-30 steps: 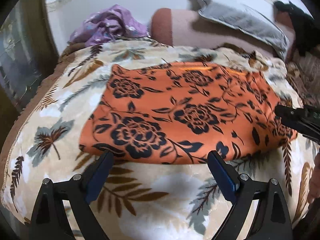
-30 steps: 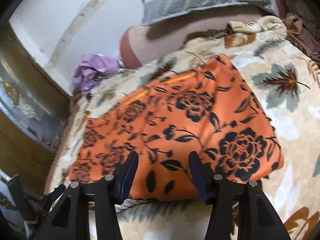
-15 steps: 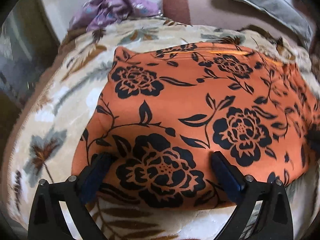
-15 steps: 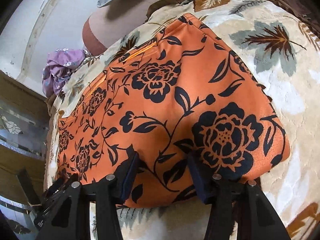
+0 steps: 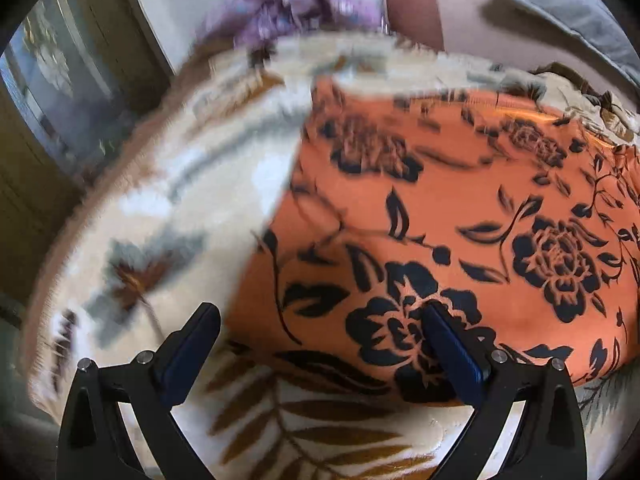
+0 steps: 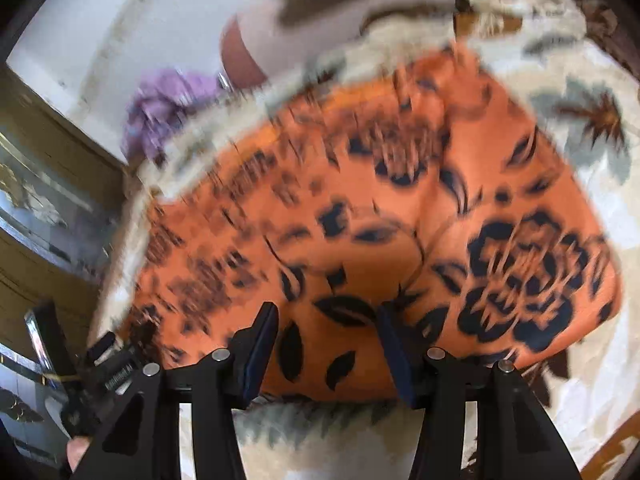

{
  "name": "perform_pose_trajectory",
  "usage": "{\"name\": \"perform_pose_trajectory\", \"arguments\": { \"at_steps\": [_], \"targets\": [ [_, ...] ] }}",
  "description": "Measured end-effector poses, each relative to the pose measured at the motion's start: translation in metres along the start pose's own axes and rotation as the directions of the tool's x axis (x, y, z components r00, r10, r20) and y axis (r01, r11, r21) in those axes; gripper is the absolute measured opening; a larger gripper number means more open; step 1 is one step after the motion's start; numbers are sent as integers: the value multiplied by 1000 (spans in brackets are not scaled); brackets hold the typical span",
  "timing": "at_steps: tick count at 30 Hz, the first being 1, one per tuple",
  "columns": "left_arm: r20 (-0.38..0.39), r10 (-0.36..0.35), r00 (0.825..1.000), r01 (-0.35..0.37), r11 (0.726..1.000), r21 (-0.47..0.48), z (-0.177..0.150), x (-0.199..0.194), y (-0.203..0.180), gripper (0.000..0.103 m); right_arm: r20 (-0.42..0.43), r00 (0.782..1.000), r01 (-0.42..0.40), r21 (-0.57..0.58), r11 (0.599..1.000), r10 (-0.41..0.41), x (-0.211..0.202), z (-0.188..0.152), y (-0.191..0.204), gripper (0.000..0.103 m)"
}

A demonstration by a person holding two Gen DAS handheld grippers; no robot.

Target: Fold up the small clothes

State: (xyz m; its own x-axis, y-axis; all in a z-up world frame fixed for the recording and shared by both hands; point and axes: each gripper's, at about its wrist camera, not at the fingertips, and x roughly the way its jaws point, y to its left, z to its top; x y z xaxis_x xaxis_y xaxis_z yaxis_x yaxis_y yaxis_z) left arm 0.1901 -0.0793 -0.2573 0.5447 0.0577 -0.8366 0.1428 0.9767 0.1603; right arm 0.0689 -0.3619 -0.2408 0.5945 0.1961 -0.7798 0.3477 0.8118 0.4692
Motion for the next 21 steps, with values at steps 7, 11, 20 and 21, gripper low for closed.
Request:
{"name": "perform_pose_trajectory", "arguments": {
  "at_steps": [7,11,20,21],
  "targets": [
    [41,-2,999,3,1000,-18,-6,-16,5,102,38,998,-46,50,998,44,-18,-2,-7,56],
    [79,-26,997,28,999,-24,-14,-35,9,102,80,994,-82,65,995,77,-37,-4,-12,56],
    [171,-54,984,56,998,-9,-14,-64,8,102,99,985,-149,106,983,139,-56,-15,-19,59],
    [174,-57,983,60,998,-7,-14,-65,7,102,96,986,-148,106,983,138,-55,-16,-19,59]
  ]
}}
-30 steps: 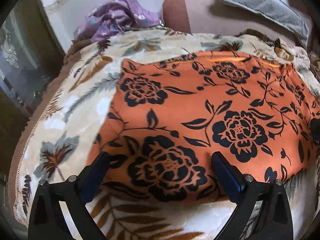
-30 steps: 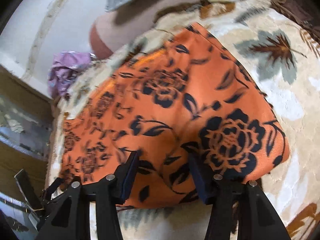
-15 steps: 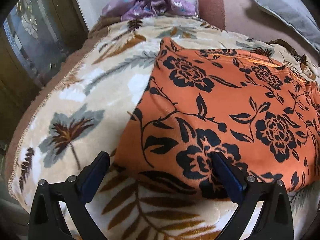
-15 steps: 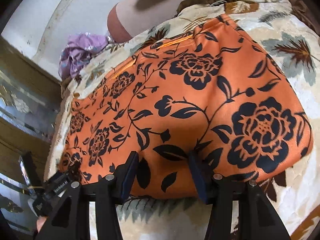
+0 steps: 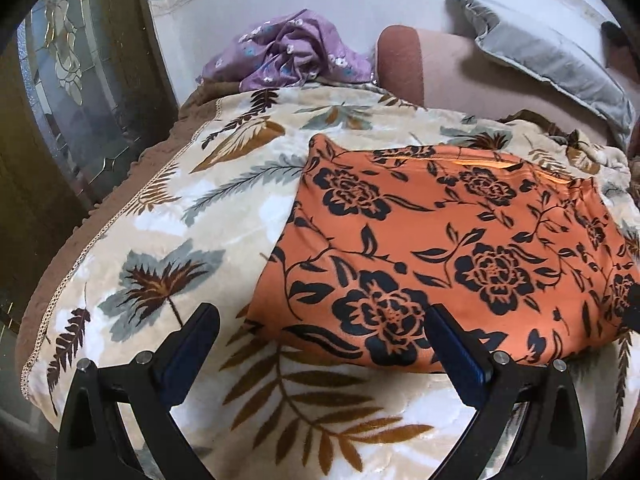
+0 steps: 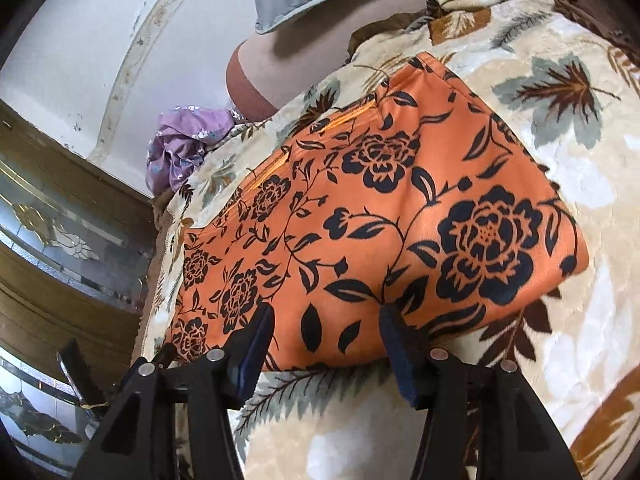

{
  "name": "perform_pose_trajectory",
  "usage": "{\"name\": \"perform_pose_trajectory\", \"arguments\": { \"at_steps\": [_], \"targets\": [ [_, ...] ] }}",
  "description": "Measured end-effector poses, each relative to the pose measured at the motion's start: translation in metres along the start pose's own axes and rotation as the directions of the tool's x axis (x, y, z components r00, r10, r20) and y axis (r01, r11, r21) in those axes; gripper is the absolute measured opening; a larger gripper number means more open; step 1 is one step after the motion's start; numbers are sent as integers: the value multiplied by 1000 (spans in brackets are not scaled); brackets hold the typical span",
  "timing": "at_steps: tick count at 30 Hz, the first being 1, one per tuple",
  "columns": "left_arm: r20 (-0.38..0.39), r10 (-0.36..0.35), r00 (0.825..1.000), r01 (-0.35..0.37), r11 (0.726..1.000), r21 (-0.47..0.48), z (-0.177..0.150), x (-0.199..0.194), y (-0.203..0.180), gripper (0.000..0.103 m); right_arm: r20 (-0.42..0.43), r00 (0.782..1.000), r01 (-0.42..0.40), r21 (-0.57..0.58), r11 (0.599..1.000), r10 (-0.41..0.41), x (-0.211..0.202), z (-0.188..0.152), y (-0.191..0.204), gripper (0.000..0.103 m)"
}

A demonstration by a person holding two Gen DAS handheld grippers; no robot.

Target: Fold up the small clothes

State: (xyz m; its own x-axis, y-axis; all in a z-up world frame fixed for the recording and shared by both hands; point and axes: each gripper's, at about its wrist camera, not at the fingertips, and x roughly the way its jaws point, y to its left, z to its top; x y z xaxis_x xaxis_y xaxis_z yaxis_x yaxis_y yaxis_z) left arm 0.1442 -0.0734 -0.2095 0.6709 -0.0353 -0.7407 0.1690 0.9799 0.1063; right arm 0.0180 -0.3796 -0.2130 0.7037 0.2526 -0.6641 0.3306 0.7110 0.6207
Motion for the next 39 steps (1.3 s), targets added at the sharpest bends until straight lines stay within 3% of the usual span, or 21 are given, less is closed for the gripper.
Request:
{"name": "perform_pose_trajectory", "arguments": {
  "at_steps": [21,28,32,36,39],
  "targets": [
    [-11,-37,999,37,999,-12,4,2,-5,102,-38,999,-27,-18,999,26,16,-1,10,59],
    [-53,-75,996,75,997,-3,-2,5,-9,102,-48,999,-12,-18,1000,11,11,-6,0,59],
    [-147,-192,970,183,981,-71,-8,15,-8,102,-60,998,-20,19,1000,21,6,-12,-12,59],
    [-233,-317,920,274,941,-199,-13,29,1,102,-74,995,-55,113,992,63,5,-21,-31,66],
    [-248,-373,894,303,912,-277,-15,35,9,102,-89,991,-86,182,980,104,7,-26,-41,67]
  ]
}}
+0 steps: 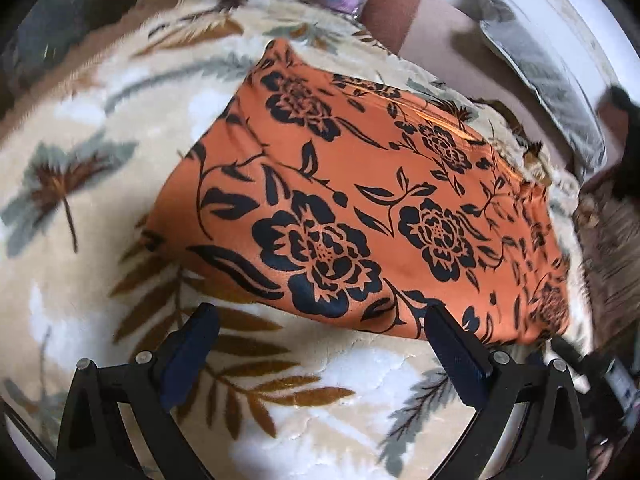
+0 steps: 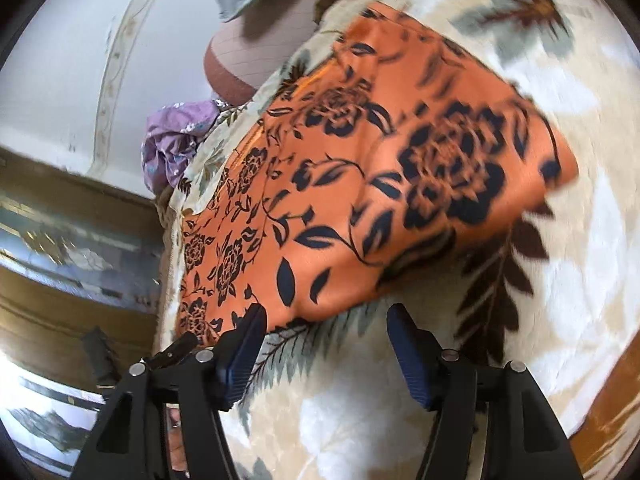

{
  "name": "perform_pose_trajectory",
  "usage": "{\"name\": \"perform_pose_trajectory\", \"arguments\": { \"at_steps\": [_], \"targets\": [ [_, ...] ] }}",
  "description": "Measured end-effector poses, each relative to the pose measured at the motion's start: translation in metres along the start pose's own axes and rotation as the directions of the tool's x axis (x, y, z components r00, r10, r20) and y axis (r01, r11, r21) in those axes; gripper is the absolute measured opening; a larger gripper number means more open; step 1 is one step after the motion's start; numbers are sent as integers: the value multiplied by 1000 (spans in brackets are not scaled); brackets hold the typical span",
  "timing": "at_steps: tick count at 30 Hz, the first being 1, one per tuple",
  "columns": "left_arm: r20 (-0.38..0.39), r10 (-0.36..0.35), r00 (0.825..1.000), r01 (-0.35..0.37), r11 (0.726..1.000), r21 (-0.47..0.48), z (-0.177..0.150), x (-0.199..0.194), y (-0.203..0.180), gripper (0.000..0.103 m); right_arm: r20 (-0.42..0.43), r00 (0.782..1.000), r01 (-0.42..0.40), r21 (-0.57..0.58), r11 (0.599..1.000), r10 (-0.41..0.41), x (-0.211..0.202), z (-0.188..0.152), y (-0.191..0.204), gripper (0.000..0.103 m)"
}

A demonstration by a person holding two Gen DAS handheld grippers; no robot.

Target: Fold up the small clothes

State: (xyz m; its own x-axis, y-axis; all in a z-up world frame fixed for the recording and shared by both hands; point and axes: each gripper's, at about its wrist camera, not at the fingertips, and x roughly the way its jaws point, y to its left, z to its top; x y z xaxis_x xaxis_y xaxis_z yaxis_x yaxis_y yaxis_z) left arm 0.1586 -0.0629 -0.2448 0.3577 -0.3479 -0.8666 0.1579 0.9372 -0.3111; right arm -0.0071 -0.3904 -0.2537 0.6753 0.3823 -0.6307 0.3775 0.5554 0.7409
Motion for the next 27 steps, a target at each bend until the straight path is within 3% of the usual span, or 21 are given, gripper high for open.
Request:
{"name": "perform_pose_trajectory", "arguments": {
  "at_steps": [4,9,16,22,25,27],
  "targets": [
    [-29,-35,999,33,997,-64,6,10,12,102,-9,999,-36,84,996,37,3,1,-12,68],
    [12,-46,999,47,995,-89,17,14,16,102,32,996,-87,185,979,83,4,8,-24,69],
    [102,-59,993,73,987,-142,29,17,25,102,161,982,-134,253,958,95,4,24,-39,69],
    [95,-38,995,50,990,-129,33,16,25,102,310,949,-144,288,947,50,-9,40,-52,69],
    [99,-18,995,31,991,-134,32,10,32,102,326,945,-130,271,954,36,-7,46,-51,66],
    [102,17,995,-3,991,-135,33,4,39,102,323,946,-73,242,967,-9,-4,47,-46,43]
  ]
}}
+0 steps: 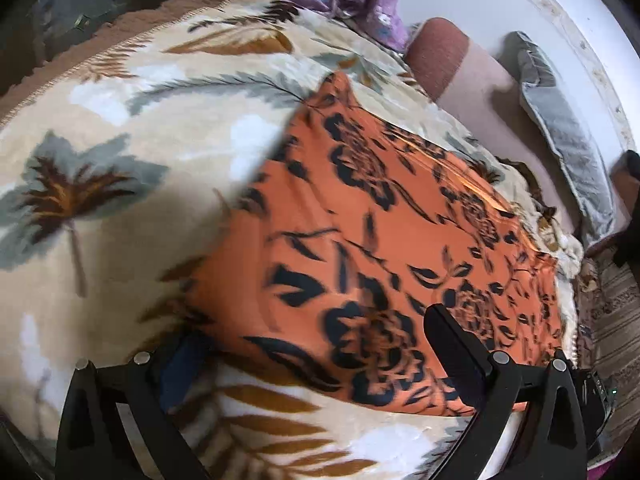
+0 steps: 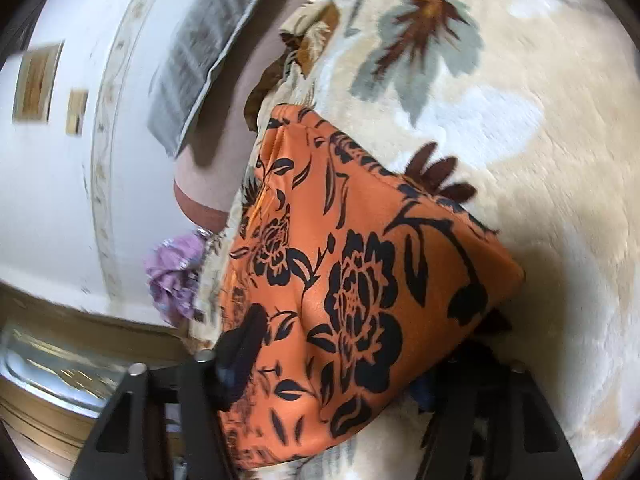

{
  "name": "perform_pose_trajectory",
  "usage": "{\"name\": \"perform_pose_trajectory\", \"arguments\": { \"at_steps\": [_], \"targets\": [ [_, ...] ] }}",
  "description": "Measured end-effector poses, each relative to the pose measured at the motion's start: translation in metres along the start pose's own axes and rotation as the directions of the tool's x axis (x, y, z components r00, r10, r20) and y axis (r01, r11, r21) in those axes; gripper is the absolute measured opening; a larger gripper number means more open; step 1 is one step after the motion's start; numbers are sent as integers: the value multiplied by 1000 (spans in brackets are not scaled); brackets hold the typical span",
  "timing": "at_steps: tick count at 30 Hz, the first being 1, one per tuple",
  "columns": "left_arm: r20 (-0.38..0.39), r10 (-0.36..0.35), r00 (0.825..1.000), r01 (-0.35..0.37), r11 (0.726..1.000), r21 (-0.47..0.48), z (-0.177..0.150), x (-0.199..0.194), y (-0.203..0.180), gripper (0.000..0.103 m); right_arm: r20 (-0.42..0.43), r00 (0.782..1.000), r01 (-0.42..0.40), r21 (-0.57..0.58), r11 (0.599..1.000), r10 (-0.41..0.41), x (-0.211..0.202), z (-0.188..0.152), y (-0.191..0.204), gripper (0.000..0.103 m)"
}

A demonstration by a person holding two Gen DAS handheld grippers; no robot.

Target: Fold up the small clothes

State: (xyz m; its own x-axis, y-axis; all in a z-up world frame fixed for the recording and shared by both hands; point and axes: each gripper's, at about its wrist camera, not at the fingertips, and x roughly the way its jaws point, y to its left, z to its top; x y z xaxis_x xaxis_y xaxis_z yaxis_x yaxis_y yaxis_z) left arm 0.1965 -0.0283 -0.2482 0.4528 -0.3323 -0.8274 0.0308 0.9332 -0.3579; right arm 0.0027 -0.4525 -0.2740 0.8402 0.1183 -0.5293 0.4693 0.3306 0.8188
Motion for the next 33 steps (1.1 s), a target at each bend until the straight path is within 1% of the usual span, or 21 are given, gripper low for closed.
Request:
{"name": "perform_pose_trajectory", "arguments": {
  "at_steps": [2,3,4,6,8,10,11,14,17,18,20,21,22,23,24,26,27,28,30,32,33],
  "targets": [
    [17,38,999,-38,999,-2,2,-5,8,102,8,999,43,-3,999,-43,5,-1,-1,27],
    [34,72,997,-72,997,3,5,-9,13,102,19,998,57,-13,998,-56,5,-2,0,22],
    [50,95,994,-96,995,6,6,-12,17,102,30,997,71,-39,997,-70,5,-3,3,21],
    [77,137,988,-138,990,8,10,-17,27,102,71,993,99,-137,986,-90,-1,-8,20,18],
    [89,167,982,-168,986,-1,15,-21,37,102,110,991,102,-225,969,-78,-9,-12,39,17],
    [93,160,983,-159,987,-19,19,-23,44,102,136,988,116,-296,948,-79,-16,-18,58,16],
    [94,158,983,-156,987,-25,21,-25,47,102,155,984,133,-342,930,-84,-20,-23,71,16],
    [97,169,981,-168,986,-20,27,-30,50,102,177,982,132,-426,895,-61,-28,-37,103,16],
    [116,187,975,-186,982,-18,34,-36,52,102,163,986,96,-482,871,-19,-28,-57,138,14],
    [125,192,973,-191,981,-22,37,-39,55,102,153,988,95,-511,854,-18,-23,-66,153,12],
    [140,194,971,-190,981,-42,43,-46,64,102,138,990,98,-578,810,-22,-11,-86,180,8],
    [145,193,971,-187,981,-52,45,-49,70,102,124,992,91,-619,780,-18,-5,-98,195,2],
    [146,193,970,-186,981,-62,48,-51,75,102,118,992,103,-649,754,-34,1,-109,207,2],
    [147,198,969,-189,979,-71,50,-52,80,102,118,991,129,-665,736,-68,9,-118,219,2],
    [147,205,968,-195,977,-81,52,-53,85,102,118,988,152,-662,734,-98,16,-122,223,2],
    [147,211,966,-198,975,-99,55,-54,92,102,138,977,212,-623,753,-160,27,-120,224,2],
    [141,203,969,-189,976,-107,56,-53,95,102,139,973,230,-591,774,-183,28,-114,218,2],
    [139,193,971,-179,978,-110,56,-53,96,102,126,973,230,-549,804,-193,24,-107,207,4],
    [141,177,974,-164,982,-95,57,-53,91,102,73,982,189,-449,873,-175,13,-92,178,4],
    [149,157,976,-150,987,-60,58,-52,82,102,24,990,139,-353,925,-139,-4,-81,142,4],
    [155,135,979,-132,991,-29,57,-52,74,102,14,992,120,-301,946,-122,-13,-78,124,4]
  ]
}}
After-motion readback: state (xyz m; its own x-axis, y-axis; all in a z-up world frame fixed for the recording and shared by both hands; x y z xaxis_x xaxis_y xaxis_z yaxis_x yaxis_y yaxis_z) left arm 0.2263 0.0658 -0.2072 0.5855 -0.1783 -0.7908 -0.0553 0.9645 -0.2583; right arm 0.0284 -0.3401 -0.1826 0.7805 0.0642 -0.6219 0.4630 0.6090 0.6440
